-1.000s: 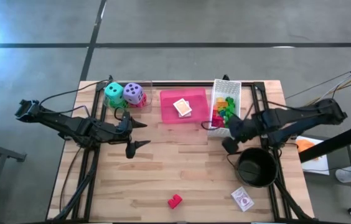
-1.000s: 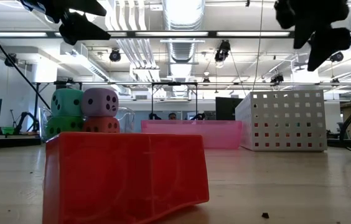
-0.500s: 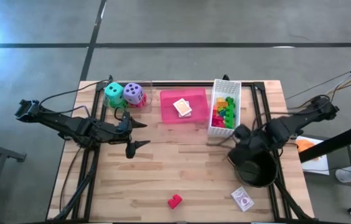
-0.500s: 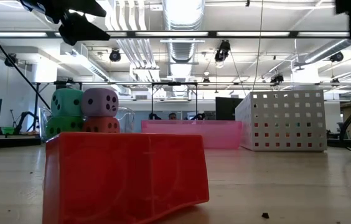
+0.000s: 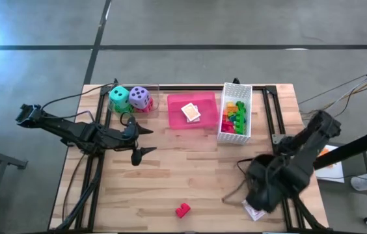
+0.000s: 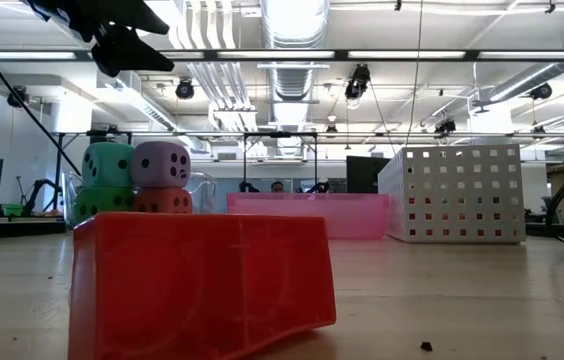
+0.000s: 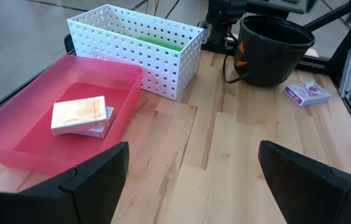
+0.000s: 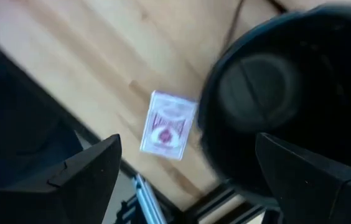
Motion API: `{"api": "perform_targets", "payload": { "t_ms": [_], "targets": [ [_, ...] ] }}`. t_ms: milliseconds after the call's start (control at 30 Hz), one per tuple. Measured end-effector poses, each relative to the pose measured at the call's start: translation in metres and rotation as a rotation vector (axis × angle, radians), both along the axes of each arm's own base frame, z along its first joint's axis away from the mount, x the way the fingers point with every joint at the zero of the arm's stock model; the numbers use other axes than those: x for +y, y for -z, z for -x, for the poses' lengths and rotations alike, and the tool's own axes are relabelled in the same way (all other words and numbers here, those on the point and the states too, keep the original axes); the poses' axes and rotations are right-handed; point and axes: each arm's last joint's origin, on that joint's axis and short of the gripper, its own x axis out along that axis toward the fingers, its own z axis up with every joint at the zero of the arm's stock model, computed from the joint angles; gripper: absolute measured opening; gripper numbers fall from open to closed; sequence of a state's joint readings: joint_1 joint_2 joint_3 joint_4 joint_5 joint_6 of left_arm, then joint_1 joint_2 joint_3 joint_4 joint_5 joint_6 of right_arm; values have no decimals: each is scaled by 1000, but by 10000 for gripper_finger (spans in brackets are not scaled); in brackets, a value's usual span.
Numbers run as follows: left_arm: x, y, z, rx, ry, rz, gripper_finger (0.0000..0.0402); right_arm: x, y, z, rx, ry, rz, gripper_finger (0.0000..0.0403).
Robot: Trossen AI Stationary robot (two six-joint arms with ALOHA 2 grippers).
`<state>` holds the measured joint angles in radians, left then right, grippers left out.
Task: Pick & Place Toys
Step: Put the purple deck of cards into the pink bin
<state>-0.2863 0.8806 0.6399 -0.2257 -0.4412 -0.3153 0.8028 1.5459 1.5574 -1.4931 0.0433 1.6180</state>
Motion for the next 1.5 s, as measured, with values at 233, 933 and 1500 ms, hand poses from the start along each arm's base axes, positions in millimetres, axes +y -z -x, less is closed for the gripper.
{"api": "perform_targets", "payload": {
  "t_ms": [233, 933, 1500],
  "targets": [
    [0, 0, 0, -1, 0, 0, 360, 61, 6, 5, 20, -99, 18, 362],
    [0, -2, -1, -4, 28, -47, 360, 154, 62, 10, 54, 171, 161, 362],
    [-1, -4, -2, -28, 29, -37, 360, 161, 144, 14, 94, 162, 240, 362]
  ]
}}
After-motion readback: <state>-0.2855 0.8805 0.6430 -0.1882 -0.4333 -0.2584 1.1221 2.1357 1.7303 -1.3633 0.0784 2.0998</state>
